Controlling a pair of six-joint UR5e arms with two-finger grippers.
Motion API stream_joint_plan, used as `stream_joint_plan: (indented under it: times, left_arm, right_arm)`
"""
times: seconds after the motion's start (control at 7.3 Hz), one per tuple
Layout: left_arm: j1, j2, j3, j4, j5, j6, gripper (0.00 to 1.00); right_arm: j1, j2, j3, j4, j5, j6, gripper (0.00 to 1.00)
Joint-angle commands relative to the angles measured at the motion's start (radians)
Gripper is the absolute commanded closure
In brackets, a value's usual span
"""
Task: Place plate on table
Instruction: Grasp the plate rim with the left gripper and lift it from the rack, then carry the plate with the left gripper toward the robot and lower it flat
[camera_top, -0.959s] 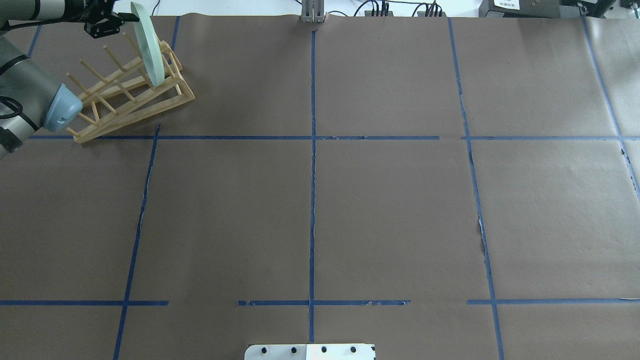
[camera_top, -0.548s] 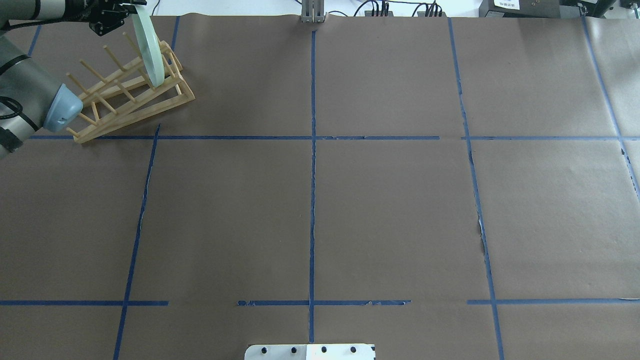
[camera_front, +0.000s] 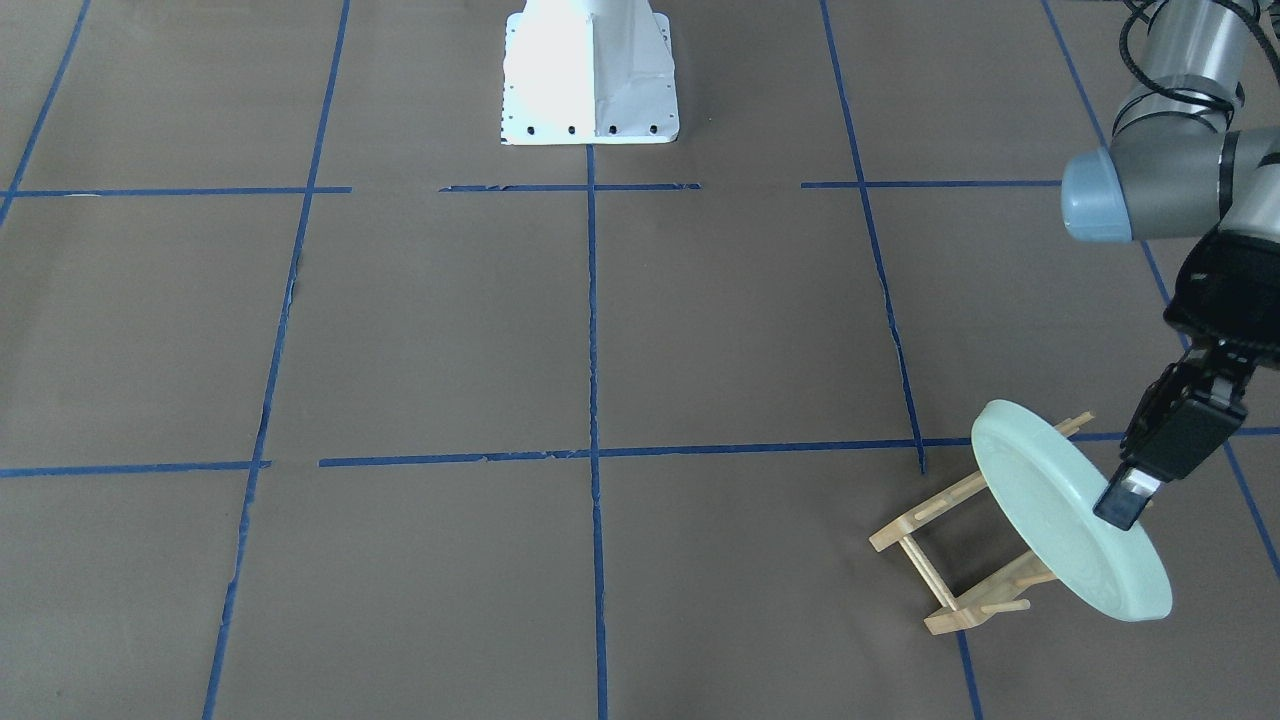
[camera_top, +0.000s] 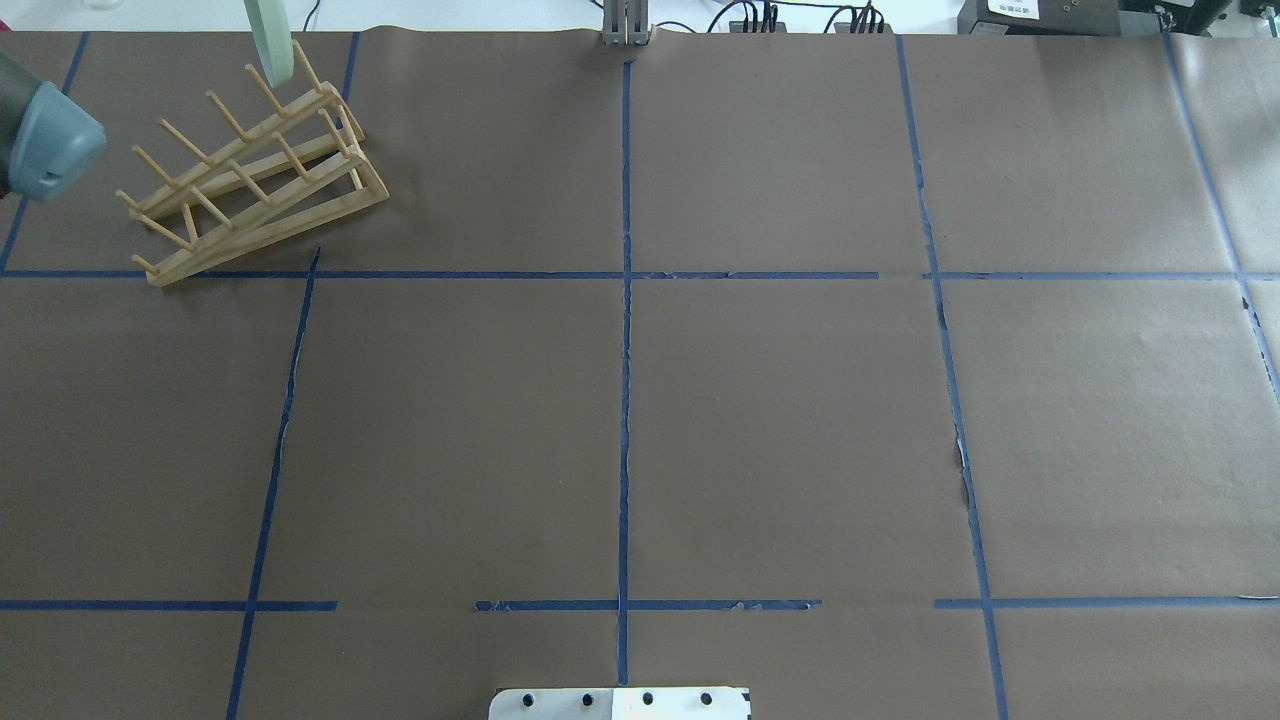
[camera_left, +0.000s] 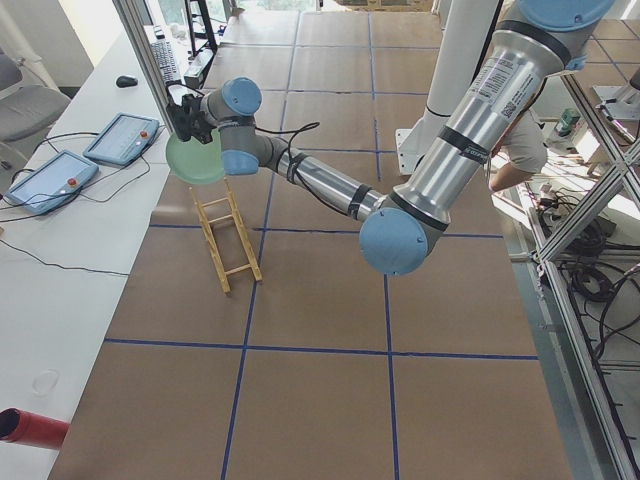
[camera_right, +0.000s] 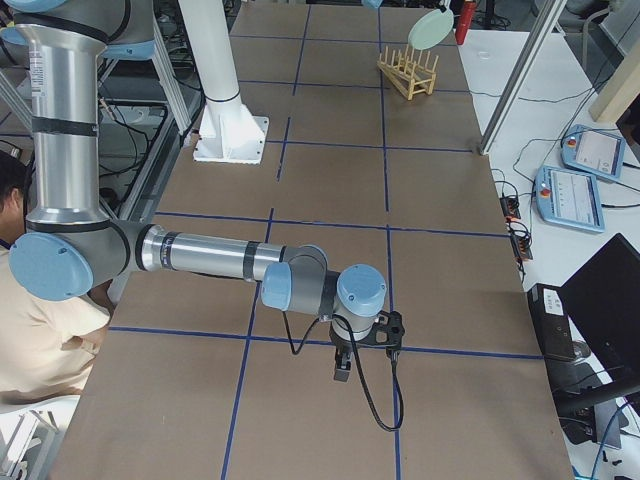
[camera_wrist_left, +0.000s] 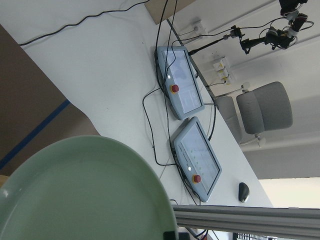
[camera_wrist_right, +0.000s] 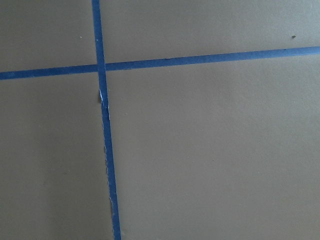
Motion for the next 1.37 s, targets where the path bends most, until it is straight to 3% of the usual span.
stream_joint_plan:
  times: [0.0, 0.14, 0.27, 0.55, 0.68, 0.82, 1.1, 1.23]
  left_arm:
    - [-0.016, -0.011, -0.127, 0.164, -0.046, -0.071, 1.0]
    - [-0.007, -0.027, -0.184, 0.364, -0.05, -0.063, 1.0]
    - [0.082, -0.06, -0.222, 0.567, -0.039, -0.039, 1.0]
    - [0.227, -0.181, -0.216, 0.958, 0.039, 0.053, 1.0]
    - [0.322, -0.21, -0.188, 1.081, 0.099, 0.068, 1.0]
    - [0.416, -0.24, -0.125, 1.196, 0.161, 0.094, 1.0]
    - [0.562, -0.386, 0.132, 1.429, 0.217, 0.183, 1.0]
    - [0.581, -0.402, 0.156, 1.467, 0.217, 0.208, 1.0]
  right_arm:
    - [0.0, 0.0, 0.0, 0.0, 0.0, 0.0, 0.0]
    - [0.0, 0.0, 0.0, 0.0, 0.0, 0.0, 0.0]
    - [0.0, 0.0, 0.0, 0.0, 0.0, 0.0, 0.0]
    - [0.0, 0.0, 0.0, 0.0, 0.0, 0.0, 0.0]
    - [0.0, 0.0, 0.0, 0.0, 0.0, 0.0, 0.0]
    - [0.0, 0.0, 0.0, 0.0, 0.0, 0.0, 0.0]
    - [0.0, 0.0, 0.0, 0.0, 0.0, 0.0, 0.0]
    - [0.0, 0.0, 0.0, 0.0, 0.0, 0.0, 0.0]
